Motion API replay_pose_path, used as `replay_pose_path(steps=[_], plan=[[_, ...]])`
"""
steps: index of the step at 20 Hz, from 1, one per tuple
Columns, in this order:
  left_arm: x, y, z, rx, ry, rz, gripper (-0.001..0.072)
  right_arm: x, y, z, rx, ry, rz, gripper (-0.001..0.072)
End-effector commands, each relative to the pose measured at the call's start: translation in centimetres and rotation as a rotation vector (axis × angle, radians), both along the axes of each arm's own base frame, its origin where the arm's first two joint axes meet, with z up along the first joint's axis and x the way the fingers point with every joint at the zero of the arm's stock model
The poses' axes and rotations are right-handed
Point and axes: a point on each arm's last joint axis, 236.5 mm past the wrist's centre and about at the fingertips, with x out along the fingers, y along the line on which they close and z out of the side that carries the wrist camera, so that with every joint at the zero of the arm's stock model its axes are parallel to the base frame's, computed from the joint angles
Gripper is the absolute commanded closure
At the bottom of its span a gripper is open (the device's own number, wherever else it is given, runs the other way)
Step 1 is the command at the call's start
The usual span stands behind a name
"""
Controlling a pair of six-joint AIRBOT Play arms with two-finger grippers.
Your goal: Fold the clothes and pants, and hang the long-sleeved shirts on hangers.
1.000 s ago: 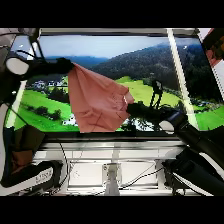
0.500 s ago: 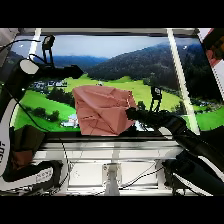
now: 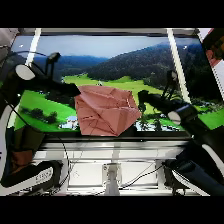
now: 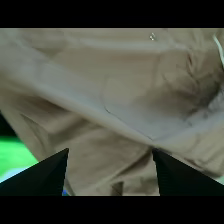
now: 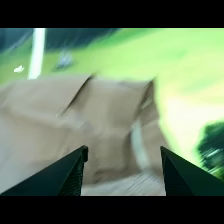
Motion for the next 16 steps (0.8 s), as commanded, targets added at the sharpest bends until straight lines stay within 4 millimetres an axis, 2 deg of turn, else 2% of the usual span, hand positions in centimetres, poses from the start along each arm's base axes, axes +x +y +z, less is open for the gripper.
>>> replay_pose_path(steps=[1,4,7,9,13,16], plan=[[-4.3,-2.6,-3.6,-0.035,0.137,-0.058,0.0145,2.7,-4.0,0.5,-0.161,0.041,0.018,0.0198],[-8.3,-3.9,-6.2,-0.019,0.205,-0.142,0.0145,4.1,-5.4,-0.5,-0.245,0.124,0.079,0.0198],[-11.0,-3.8,-6.2,-0.016,0.190,-0.168,0.0145,5.3,-6.0,-1.2,-0.266,0.134,0.077,0.0198],[-12.9,-3.3,-6.0,-0.015,0.162,-0.181,0.0145,5.3,-5.9,-1.7,-0.265,0.146,0.079,0.0198],[-14.7,-3.1,-6.7,-0.052,0.084,-0.113,0.0148,5.4,-5.9,-2.0,-0.264,0.146,0.079,0.0198],[-14.7,-2.6,-8.9,-0.054,0.062,-0.040,0.0149,5.8,-5.8,-1.7,-0.259,0.129,0.076,0.0198]])
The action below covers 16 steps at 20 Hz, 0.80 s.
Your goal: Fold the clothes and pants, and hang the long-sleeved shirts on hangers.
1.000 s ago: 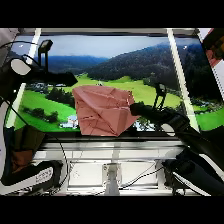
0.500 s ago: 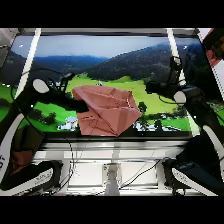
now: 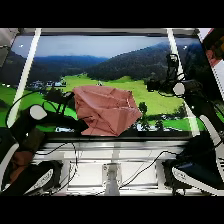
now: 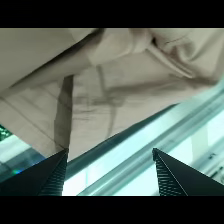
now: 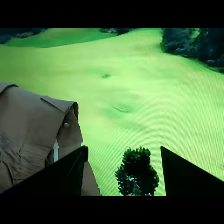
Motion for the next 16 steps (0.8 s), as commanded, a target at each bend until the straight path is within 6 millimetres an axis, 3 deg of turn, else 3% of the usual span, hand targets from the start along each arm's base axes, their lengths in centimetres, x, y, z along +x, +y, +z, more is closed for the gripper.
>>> replay_pose_path(steps=[1,7,9,13,16], plan=[[-0.1,0.2,-1.9,-0.020,-0.035,0.084,0.0149,0.4,0.0,0.2,0.002,-0.015,0.002,0.0199],[0.9,-1.1,-4.0,-0.006,-0.055,0.080,0.0149,0.4,0.0,0.2,0.002,-0.017,0.002,0.0200],[0.7,-2.0,-4.9,-0.033,0.011,0.121,0.0149,0.4,0.0,0.2,0.002,-0.016,0.002,0.0211],[0.8,-1.7,-7.5,-0.010,0.106,0.196,0.0144,0.4,0.0,0.2,0.002,-0.017,0.002,0.0210],[0.6,-2.1,-8.1,-0.025,0.146,0.220,0.0157,0.4,0.0,0.2,0.002,-0.018,0.002,0.0211]])
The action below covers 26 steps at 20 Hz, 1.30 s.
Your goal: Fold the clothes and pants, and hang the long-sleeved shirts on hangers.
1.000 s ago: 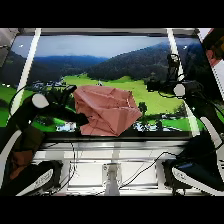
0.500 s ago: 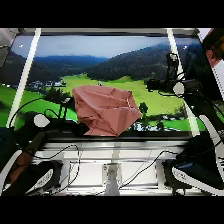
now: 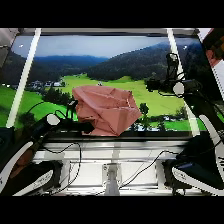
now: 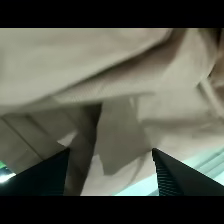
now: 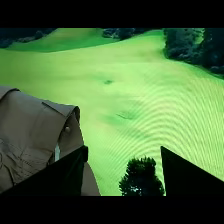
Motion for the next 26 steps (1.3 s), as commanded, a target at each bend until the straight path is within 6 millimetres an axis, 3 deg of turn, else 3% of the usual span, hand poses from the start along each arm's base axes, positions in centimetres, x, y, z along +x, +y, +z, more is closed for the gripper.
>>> replay_pose_path(steps=[1,2,3,5,6,10,13,16,21,26], plan=[[0.2,-0.6,-0.7,-0.026,0.043,0.051,0.0177,0.1,0.0,0.0,0.001,-0.002,-0.001,0.0211],[0.4,-1.1,-0.2,-0.058,0.037,0.055,0.0180,0.1,0.0,-0.1,0.003,0.001,-0.002,0.0217],[0.6,-1.8,0.3,-0.094,0.022,0.053,0.0294,0.0,0.2,-0.4,0.012,0.014,-0.004,0.0278],[1.2,-2.9,1.3,-0.154,-0.002,0.055,0.0600,-0.4,1.2,-1.8,0.068,0.070,-0.012,0.0296],[1.3,-3.2,1.6,-0.171,-0.008,0.054,0.0683,-0.7,2.1,-2.7,0.103,0.101,-0.005,0.0295],[-0.1,-3.4,1.6,-0.173,0.018,-0.009,0.0695,-2.3,5.7,-5.8,0.172,0.273,0.140,0.0264],[-3.2,-2.6,0.8,-0.124,0.080,-0.145,0.0695,-3.3,7.6,-7.6,0.188,0.416,0.265,0.0248],[-5.3,-1.2,0.0,-0.057,0.136,-0.225,0.0695,-3.1,9.1,-8.7,0.246,0.470,0.295,0.0244],[-4.9,-1.1,0.1,-0.054,0.130,-0.219,0.0695,-4.5,12.2,-10.2,0.362,0.537,0.425,0.0245],[-4.5,-1.3,0.4,-0.057,0.118,-0.218,0.0695,-3.8,13.6,-12.3,0.434,0.539,0.422,0.0247]])
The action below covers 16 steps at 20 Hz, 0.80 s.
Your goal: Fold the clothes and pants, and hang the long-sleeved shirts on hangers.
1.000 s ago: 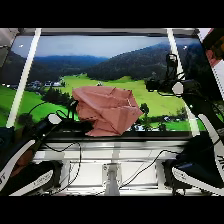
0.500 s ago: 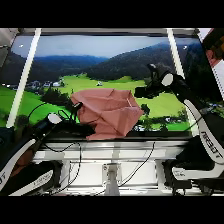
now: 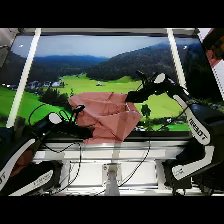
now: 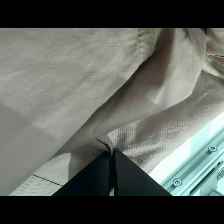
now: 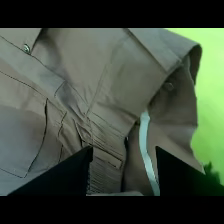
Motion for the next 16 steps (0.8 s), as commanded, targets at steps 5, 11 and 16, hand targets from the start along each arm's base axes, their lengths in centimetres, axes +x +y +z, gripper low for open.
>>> replay_pose_path(steps=[5,11,16], plan=[[0.1,0.0,0.1,0.001,-0.003,-0.003,0.0695,3.1,2.7,-1.7,0.121,-0.042,-0.101,0.0266],[0.6,-0.1,0.6,0.001,-0.010,-0.010,0.0695,5.0,4.3,-1.3,0.141,-0.099,-0.139,0.0689],[6.9,2.4,6.1,0.041,-0.201,-0.028,0.0697,14.0,0.1,7.3,0.173,-0.350,-0.249,0.0689]])
